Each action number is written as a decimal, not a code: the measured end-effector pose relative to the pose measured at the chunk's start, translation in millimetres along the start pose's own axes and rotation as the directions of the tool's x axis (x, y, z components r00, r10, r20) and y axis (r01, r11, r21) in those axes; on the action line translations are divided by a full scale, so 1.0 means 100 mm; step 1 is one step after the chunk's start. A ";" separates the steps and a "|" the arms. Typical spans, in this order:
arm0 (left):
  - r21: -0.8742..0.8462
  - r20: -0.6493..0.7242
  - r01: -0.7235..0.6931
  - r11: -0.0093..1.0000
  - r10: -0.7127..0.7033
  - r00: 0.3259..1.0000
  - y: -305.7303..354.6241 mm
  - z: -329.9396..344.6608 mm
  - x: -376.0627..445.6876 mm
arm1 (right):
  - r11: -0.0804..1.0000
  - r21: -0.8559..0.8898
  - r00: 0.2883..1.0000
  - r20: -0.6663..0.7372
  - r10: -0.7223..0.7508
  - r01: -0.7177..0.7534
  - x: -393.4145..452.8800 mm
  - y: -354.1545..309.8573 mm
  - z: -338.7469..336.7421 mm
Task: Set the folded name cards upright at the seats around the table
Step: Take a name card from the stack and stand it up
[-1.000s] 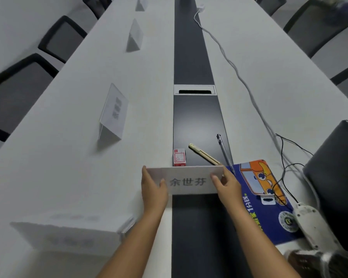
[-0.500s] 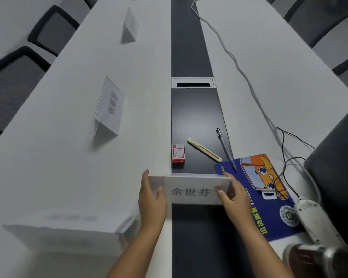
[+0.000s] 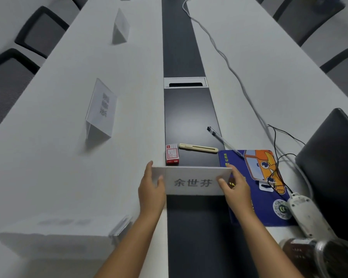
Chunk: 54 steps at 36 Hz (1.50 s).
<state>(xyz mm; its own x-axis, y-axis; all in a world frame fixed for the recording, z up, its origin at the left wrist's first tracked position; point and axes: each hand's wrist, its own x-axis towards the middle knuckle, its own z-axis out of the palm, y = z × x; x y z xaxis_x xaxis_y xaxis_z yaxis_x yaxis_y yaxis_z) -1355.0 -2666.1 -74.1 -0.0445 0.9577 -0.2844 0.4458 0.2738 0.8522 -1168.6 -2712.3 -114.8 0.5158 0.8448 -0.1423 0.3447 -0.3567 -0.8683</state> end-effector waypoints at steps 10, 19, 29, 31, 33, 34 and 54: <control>0.012 -0.054 -0.008 1.000 0.009 0.998 -0.05 -0.07 -0.04 | 1.000 0.016 1.000 0.012 -0.012 0.011 0.00 0.05 0.04; 0.006 -0.043 -0.004 1.000 0.004 0.999 -0.05 -0.06 -0.01 | 0.999 0.043 1.000 0.021 -0.001 0.000 0.01 0.04 0.02; -0.037 -0.085 0.029 0.999 -0.032 0.996 -0.03 -0.08 0.01 | 1.000 0.023 1.000 0.019 -0.014 0.013 0.01 0.03 0.01; -0.046 -0.096 0.037 0.998 -0.041 0.995 -0.03 -0.08 0.03 | 1.000 0.025 1.000 0.015 -0.013 0.013 0.01 0.03 0.01; -0.044 -0.101 0.037 0.998 -0.042 0.994 -0.03 -0.08 0.05 | 0.999 0.031 1.000 0.012 -0.015 0.015 0.00 0.02 0.00; -0.042 -0.102 0.038 0.998 -0.043 0.994 -0.03 -0.08 0.05 | 0.999 0.033 1.000 0.012 -0.018 0.018 0.00 0.02 0.00; -0.076 -0.086 0.088 0.993 -0.095 0.992 -0.05 -0.10 -0.23 | 0.999 0.035 1.000 0.018 -0.012 0.011 -0.16 -0.01 -0.11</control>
<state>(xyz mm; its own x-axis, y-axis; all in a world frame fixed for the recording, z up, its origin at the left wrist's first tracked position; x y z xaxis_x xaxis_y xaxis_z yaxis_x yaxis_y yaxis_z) -1365.2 -2688.7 -67.7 -0.1629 0.9315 -0.3252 0.3707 0.3633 0.8547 -1168.5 -2730.0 -106.0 0.4976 0.8559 -0.1406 0.3224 -0.3329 -0.8861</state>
